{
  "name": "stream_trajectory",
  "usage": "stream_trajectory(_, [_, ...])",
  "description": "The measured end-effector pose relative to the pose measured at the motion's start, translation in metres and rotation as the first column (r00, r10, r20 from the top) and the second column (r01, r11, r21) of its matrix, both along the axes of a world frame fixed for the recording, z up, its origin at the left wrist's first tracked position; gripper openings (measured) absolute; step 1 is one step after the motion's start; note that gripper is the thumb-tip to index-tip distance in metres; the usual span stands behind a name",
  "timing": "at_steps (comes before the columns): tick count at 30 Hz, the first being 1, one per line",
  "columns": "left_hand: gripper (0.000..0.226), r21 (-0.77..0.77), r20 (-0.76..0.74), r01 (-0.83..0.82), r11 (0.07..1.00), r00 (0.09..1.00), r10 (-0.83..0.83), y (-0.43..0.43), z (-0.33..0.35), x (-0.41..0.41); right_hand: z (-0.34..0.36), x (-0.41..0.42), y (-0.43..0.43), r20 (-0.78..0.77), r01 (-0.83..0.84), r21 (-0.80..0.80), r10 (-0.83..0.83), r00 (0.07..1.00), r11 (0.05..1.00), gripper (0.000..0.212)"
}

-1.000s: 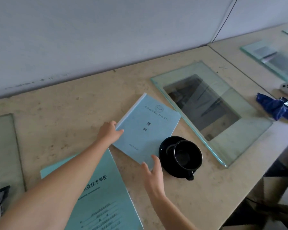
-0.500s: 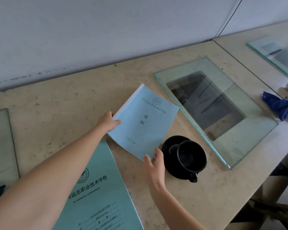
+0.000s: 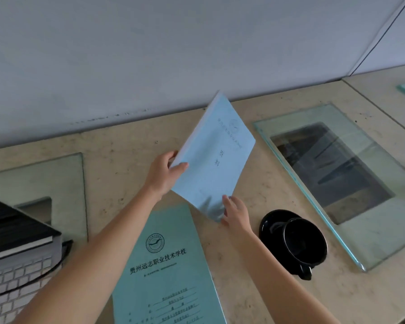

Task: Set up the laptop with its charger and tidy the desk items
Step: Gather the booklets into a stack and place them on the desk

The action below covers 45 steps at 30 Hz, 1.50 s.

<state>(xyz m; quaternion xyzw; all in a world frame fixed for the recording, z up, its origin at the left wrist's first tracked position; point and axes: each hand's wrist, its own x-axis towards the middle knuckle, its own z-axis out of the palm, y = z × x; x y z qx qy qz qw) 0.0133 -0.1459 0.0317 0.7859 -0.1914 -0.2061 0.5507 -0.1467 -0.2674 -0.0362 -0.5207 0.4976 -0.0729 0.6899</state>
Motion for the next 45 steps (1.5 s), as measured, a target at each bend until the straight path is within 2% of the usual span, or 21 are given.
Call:
stream_trajectory(2, [0.012,-0.068,-0.034,-0.045,0.997,0.999,0.043,0.023,0.010,-0.010,0.005,0.010,-0.001,0.036,-0.058,0.090,0.055,0.998,0.994,0.025])
stream_trajectory(8, [0.016,-0.285,-0.186,-0.235,0.929,0.965,0.187,0.103,0.032,-0.059,0.016,0.016,0.015,0.217,-0.184,0.282,0.124,0.968,0.942,0.040])
stream_trajectory(12, [0.032,-0.300,-0.192,-0.364,0.882,0.928,0.318,0.149,0.034,-0.105,0.029,0.007,0.038,0.390,-0.338,0.197,0.243,0.888,0.920,0.049])
stream_trajectory(16, [0.028,-0.255,-0.192,-0.517,0.817,0.855,0.481,0.177,0.018,-0.150,0.032,-0.009,0.059,0.399,-0.419,0.136,0.337,0.853,0.898,0.027])
stream_trajectory(19, [0.021,-0.188,-0.224,-0.588,0.786,0.805,0.549,0.190,-0.001,-0.177,0.029,-0.023,0.070,0.375,-0.472,0.093,0.409,0.832,0.876,0.020])
stream_trajectory(22, [0.012,-0.100,-0.239,-0.636,0.765,0.762,0.602,0.198,-0.024,-0.198,0.021,-0.038,0.079,0.319,-0.466,0.067,0.423,0.848,0.882,0.023])
stream_trajectory(26, [0.013,0.008,-0.270,-0.657,0.754,0.725,0.634,0.204,-0.046,-0.218,0.003,-0.060,0.089,0.238,-0.475,0.037,0.453,0.859,0.879,0.023])
stream_trajectory(36, [0.016,0.083,-0.381,-0.662,0.745,0.669,0.638,0.212,-0.075,-0.257,-0.022,-0.093,0.098,0.009,-0.526,-0.132,0.532,0.847,0.840,0.019])
stream_trajectory(39, [0.014,0.114,-0.359,-0.655,0.747,0.674,0.646,0.214,-0.078,-0.261,-0.025,-0.099,0.100,-0.034,-0.561,-0.185,0.565,0.824,0.807,0.021])
stream_trajectory(43, [0.011,0.183,-0.296,-0.578,0.795,0.739,0.605,0.215,-0.080,-0.259,-0.024,-0.103,0.099,-0.132,-0.601,-0.272,0.590,0.797,0.751,0.025])
stream_trajectory(45, [0.017,0.244,-0.254,-0.511,0.824,0.787,0.563,0.218,-0.084,-0.256,-0.025,-0.106,0.098,-0.178,-0.618,-0.310,0.594,0.785,0.723,0.027])
